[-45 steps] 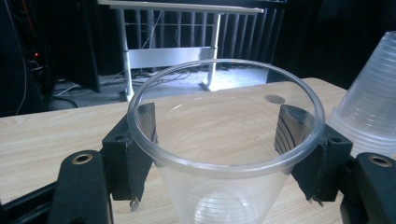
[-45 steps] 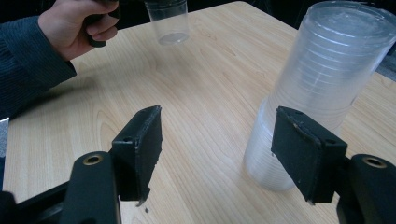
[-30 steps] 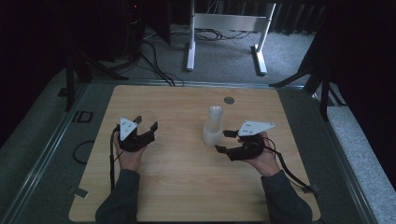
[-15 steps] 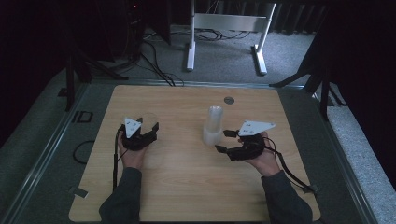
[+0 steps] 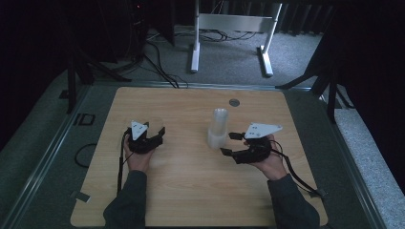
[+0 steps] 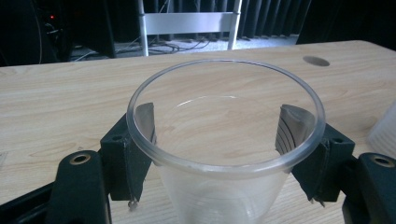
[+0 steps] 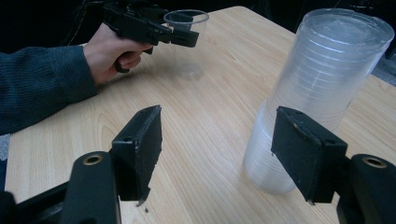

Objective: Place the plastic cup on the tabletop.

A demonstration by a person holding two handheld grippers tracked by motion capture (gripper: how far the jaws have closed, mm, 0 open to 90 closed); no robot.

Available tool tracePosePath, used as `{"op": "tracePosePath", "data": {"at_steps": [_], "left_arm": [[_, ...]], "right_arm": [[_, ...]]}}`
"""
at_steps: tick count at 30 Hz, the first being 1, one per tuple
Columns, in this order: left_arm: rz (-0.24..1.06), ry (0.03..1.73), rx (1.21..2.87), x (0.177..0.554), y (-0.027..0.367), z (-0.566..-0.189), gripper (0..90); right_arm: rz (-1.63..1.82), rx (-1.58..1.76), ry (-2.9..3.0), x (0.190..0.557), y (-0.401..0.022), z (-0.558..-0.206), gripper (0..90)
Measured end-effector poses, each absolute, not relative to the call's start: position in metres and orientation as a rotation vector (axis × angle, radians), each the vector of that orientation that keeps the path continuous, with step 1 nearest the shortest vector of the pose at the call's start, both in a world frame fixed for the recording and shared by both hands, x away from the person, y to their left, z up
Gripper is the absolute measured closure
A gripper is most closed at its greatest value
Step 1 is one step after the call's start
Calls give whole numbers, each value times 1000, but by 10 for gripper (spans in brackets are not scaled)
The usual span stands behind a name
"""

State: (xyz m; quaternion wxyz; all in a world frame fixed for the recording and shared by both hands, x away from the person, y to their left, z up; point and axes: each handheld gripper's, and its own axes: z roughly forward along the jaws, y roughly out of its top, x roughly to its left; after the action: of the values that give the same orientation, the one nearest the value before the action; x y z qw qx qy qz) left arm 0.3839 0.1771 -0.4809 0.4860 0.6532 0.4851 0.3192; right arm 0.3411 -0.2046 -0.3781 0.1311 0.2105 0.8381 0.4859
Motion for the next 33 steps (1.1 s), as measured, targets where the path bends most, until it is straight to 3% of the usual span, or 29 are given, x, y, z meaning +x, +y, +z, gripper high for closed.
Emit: {"op": "tracePosePath", "data": {"at_steps": [20,33], "left_arm": [[824,1195,1661,387,171,-489,282],[788,1215,1670,386,173,-487,112]], "right_arm": [[1419,610,2426,341,-206,-377,330],[1422,611,2426,341,-205,-377,329]]}}
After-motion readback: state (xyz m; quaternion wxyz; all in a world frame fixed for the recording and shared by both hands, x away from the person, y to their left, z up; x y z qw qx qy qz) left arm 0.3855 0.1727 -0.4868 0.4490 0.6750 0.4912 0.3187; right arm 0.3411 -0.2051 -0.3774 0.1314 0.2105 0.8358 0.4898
